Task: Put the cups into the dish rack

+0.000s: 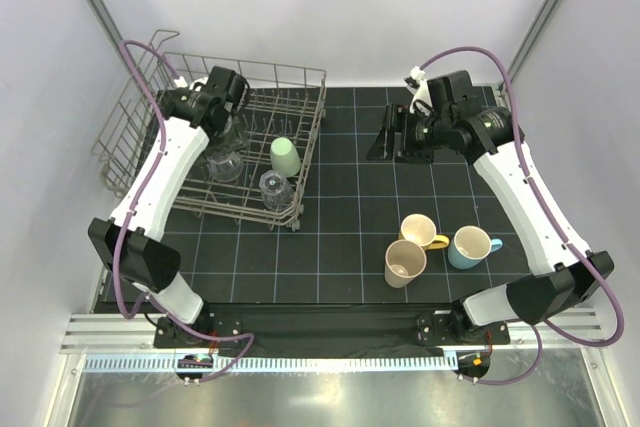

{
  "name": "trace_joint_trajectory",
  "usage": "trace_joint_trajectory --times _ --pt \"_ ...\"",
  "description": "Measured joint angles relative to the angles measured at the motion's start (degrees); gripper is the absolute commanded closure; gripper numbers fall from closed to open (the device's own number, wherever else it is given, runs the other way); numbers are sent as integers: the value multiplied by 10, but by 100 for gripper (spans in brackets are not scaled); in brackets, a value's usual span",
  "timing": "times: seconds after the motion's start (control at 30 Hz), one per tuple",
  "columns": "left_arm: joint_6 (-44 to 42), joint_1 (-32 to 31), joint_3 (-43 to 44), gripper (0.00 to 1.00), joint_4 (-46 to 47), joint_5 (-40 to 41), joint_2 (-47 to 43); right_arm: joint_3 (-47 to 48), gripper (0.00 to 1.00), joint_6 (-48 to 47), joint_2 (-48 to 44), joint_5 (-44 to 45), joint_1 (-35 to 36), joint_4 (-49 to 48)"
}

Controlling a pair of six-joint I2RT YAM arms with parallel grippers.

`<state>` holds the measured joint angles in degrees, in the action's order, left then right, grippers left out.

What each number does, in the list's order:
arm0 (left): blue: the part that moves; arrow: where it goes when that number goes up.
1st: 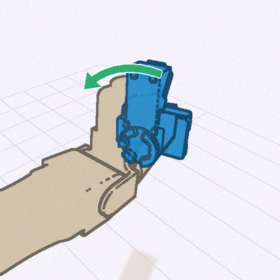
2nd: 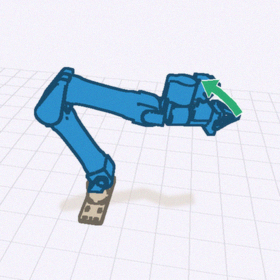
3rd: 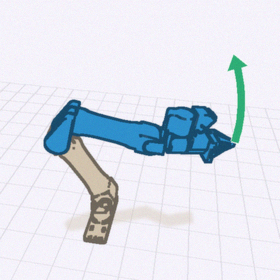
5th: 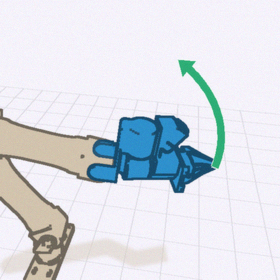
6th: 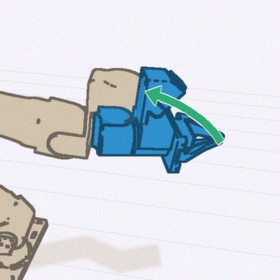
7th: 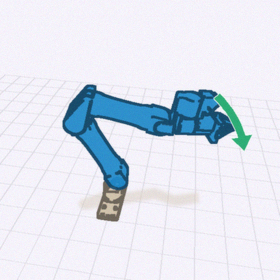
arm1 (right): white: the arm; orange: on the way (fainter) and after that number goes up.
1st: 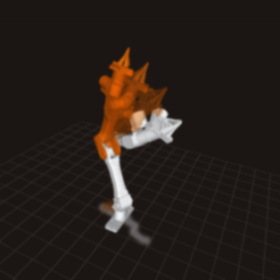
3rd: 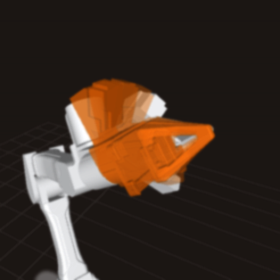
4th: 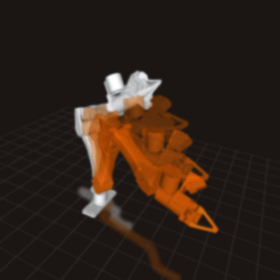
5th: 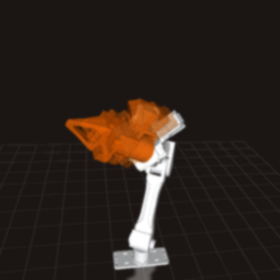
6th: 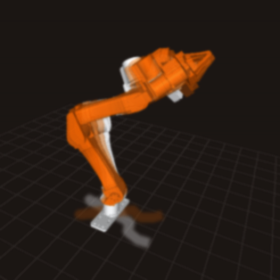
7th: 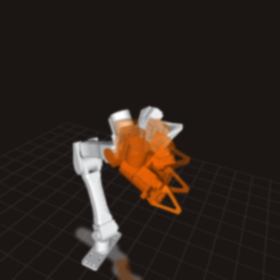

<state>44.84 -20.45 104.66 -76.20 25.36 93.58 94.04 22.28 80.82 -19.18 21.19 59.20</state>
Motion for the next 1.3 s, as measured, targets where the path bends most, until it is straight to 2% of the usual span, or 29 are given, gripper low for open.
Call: trace_joint_trajectory --times 0.7,1.1,1.17,1.2,1.3 --pt "-15 3 -10 100 30 -55 89 -14 24 -12 0 6 -27 9" --pt "-20 20 -81 100 71 -75 139 -22 24 -12 0 6 -33 14" --pt "-21 26 -86 86 80 -87 143 -24 24 -13 -1 6 -34 14" --pt "-21 27 -86 68 83 -90 142 -24 24 -13 -1 6 -34 16" --pt "-24 29 -86 48 91 -94 143 -28 24 -13 -1 6 -34 17"
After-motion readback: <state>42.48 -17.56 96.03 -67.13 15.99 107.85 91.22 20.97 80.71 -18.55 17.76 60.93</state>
